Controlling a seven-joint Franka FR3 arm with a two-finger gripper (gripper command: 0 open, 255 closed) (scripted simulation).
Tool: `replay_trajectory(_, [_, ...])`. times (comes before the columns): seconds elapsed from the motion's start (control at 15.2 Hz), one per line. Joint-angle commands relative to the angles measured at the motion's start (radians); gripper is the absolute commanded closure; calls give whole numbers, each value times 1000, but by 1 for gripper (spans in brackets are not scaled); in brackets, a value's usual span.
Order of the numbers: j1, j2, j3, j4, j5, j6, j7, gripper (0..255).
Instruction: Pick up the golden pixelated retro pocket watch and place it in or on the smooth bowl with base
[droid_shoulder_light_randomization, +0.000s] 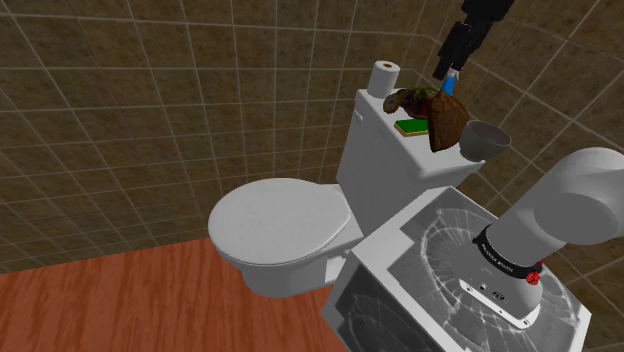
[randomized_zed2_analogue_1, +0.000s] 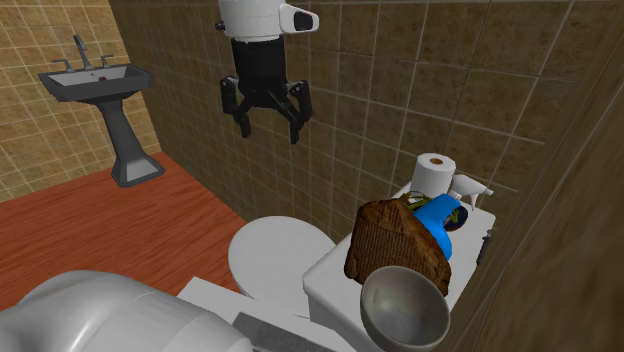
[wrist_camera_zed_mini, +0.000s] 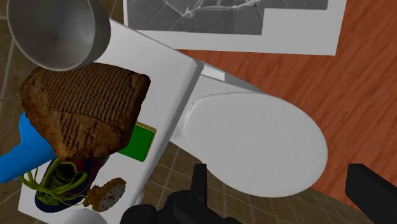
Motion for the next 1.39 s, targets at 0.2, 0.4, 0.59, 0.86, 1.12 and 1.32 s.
replay_trajectory(0.2, [-10,105,-51,34,-40,26,-83,0])
replay_trajectory(0.4, [-18,217,-96,79,-74,50,-162,0])
replay_trajectory(0.59, [-25,335,-137,135,-102,70,-240,0])
replay_trajectory(0.86, [-34,499,-182,227,-129,90,-340,0])
replay_trajectory(1.12, [-46,669,-217,338,-146,98,-436,0])
replay_trajectory(1.32, [-58,799,-236,433,-154,97,-505,0])
